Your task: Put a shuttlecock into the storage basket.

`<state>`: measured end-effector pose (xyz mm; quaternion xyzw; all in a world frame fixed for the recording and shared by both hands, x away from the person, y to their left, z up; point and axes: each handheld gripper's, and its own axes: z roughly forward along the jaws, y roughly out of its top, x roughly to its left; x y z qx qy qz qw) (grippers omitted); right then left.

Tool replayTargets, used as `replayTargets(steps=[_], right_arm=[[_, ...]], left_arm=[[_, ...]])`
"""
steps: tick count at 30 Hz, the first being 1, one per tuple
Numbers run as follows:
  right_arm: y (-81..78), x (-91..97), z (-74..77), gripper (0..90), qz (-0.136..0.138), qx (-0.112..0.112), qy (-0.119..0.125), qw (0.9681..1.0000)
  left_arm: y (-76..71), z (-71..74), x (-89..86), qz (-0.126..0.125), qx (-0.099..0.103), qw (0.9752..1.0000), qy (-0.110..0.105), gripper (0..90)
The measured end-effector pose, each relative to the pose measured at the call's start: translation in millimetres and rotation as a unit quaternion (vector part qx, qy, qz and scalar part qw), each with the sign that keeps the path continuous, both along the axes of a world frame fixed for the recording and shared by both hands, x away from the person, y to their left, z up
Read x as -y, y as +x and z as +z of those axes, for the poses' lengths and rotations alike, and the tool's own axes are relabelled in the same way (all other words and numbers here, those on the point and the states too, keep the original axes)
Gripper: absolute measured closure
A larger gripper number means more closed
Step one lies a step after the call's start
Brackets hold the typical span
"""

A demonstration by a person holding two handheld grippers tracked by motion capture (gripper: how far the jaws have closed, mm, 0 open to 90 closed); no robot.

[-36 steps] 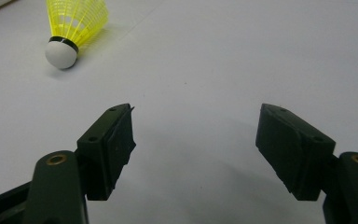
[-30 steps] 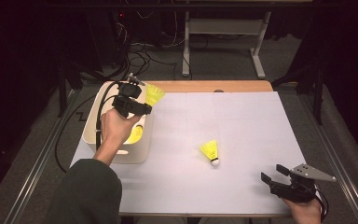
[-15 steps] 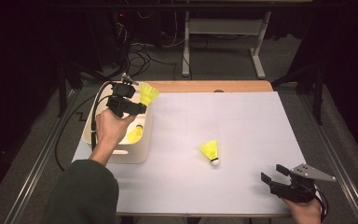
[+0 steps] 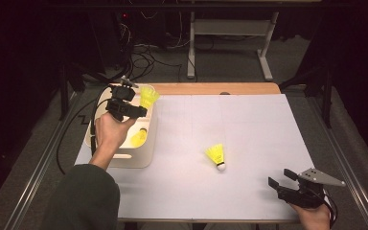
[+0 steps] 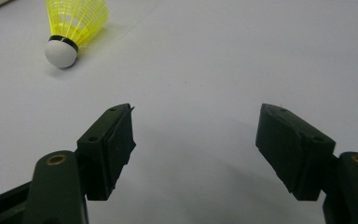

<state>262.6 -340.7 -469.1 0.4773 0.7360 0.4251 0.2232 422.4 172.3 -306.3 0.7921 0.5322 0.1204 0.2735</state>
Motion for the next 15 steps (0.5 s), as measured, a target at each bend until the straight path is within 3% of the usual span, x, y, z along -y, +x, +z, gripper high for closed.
replayTargets(steps=[15], right_arm=[[0.1,0.0,0.0,28.3,0.0,0.0,0.0,1.0]], left_arm=[[-0.4,-2.1,-9.2,0.01,-0.003,0.9999,0.0,64.5]])
